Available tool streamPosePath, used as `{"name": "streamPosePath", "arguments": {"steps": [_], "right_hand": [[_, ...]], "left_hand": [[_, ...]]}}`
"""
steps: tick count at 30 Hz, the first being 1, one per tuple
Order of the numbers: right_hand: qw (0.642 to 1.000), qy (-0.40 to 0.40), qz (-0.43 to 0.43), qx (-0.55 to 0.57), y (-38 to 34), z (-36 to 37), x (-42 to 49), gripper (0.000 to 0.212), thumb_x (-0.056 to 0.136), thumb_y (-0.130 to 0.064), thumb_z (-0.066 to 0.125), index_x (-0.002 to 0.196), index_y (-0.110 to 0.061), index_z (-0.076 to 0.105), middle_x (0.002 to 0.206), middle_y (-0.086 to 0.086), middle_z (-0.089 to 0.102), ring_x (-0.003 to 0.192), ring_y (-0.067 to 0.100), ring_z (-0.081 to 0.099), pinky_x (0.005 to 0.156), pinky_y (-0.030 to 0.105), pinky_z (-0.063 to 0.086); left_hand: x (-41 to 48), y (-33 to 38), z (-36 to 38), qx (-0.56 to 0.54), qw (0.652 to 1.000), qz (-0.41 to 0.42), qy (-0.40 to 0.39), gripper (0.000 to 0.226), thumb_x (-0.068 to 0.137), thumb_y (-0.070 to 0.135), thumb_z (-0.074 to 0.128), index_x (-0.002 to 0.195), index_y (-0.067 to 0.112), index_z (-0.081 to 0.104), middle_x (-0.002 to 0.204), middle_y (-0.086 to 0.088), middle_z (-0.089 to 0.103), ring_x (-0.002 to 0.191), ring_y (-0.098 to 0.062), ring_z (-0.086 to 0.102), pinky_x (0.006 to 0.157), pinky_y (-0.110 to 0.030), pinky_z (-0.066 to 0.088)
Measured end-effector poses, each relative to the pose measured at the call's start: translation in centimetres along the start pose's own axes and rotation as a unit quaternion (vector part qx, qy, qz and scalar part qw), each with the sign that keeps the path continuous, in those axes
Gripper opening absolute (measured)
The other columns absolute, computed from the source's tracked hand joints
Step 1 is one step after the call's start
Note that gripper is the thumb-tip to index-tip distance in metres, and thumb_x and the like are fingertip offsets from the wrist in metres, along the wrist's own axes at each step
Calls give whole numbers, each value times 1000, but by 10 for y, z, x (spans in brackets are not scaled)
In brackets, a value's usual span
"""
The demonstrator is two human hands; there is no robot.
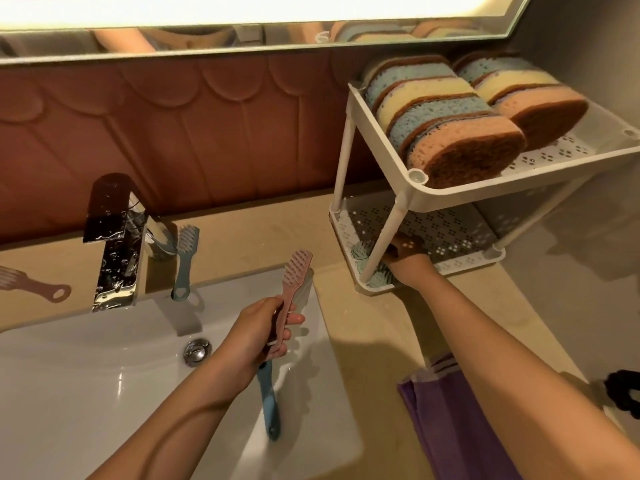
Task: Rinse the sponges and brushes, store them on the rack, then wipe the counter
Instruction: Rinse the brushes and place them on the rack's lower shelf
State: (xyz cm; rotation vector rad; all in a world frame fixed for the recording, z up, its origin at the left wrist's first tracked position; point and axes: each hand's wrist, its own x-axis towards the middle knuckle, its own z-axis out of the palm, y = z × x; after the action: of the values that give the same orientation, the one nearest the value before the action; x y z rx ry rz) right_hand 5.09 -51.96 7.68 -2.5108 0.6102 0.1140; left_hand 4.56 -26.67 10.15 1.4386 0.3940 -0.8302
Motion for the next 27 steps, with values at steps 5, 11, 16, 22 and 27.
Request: {"name": "streamPosePath", "arguments": {"steps": [5, 11, 16, 22, 27], "right_hand": [[993, 13, 2, 117, 0, -1, -39, 29, 90, -13, 58, 118, -15, 62, 111, 8, 64, 102, 24, 59, 84, 30, 48], [922, 40, 25, 384, -37, 10, -126, 17, 91, -13, 57, 106, -19, 64, 93, -1, 68, 85, 11, 63, 66, 11, 50], [869, 1, 58, 491, -69, 34, -153, 42, 90, -16, 59, 130, -20, 49, 107, 13, 67, 94, 21, 65, 88, 36, 52], [852, 58, 74, 515, -74, 27, -156, 32, 88, -27, 60, 117, -36, 49, 100, 3, 67, 79, 12, 64, 67, 31, 52], [845, 97, 66, 522, -60, 16, -153, 30, 92, -18, 56, 120, -24, 52, 89, -6, 66, 78, -1, 64, 69, 14, 52]], "left_hand": [[-15, -3, 3, 39, 998, 39, -23, 20, 98, 17, 43, 94, 8, 61, 80, -7, 63, 54, -13, 48, 40, -19, 39], [-32, -16, 10, 72, 994, 70, -35, 18, 97, 12, 45, 95, 12, 63, 79, -2, 63, 62, -11, 54, 49, -16, 46], [-46, -25, 24, 93, 988, 99, -69, 17, 95, 15, 49, 93, 15, 67, 74, -1, 66, 63, -10, 60, 56, -21, 46], [-53, -30, 40, 173, 958, 205, -105, 18, 94, 9, 49, 84, 8, 64, 52, 8, 60, 47, -2, 53, 50, -16, 42], [-44, -36, 50, 288, 915, 263, -99, 15, 93, 18, 53, 84, 17, 65, 63, 2, 65, 59, -8, 60, 59, -22, 45]]}}
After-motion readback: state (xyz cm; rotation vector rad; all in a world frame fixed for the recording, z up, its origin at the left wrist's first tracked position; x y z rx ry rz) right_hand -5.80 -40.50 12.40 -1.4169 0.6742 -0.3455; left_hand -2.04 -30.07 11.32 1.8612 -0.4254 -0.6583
